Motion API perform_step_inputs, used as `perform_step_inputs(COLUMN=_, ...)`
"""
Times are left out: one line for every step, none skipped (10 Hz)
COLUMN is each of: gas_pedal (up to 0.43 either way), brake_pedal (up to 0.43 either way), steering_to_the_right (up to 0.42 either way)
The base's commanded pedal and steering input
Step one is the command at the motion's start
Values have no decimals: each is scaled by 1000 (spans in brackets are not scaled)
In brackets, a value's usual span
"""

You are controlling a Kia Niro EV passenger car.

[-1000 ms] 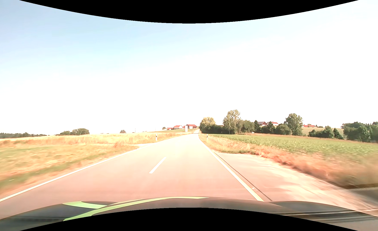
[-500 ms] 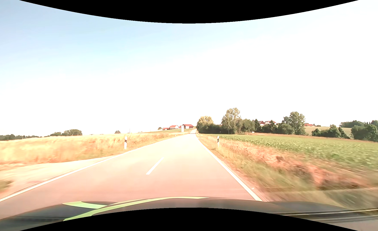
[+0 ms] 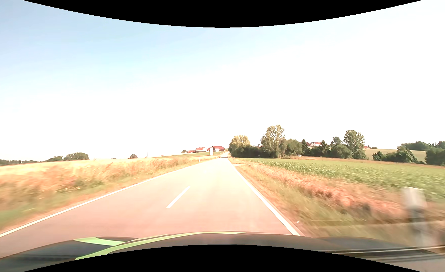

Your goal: Follow the waypoints while adhering to traffic rules and regulations

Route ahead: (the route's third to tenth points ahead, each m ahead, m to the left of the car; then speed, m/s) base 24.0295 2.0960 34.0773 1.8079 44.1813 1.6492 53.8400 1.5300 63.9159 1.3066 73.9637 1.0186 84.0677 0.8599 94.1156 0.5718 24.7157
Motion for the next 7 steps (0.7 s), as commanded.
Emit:
perform_step_inputs(gas_pedal=169, brake_pedal=0, steering_to_the_right=2)
perform_step_inputs(gas_pedal=169, brake_pedal=0, steering_to_the_right=2)
perform_step_inputs(gas_pedal=169, brake_pedal=0, steering_to_the_right=1)
perform_step_inputs(gas_pedal=169, brake_pedal=0, steering_to_the_right=0)
perform_step_inputs(gas_pedal=169, brake_pedal=0, steering_to_the_right=0)
perform_step_inputs(gas_pedal=169, brake_pedal=0, steering_to_the_right=0)
perform_step_inputs(gas_pedal=169, brake_pedal=0, steering_to_the_right=0)
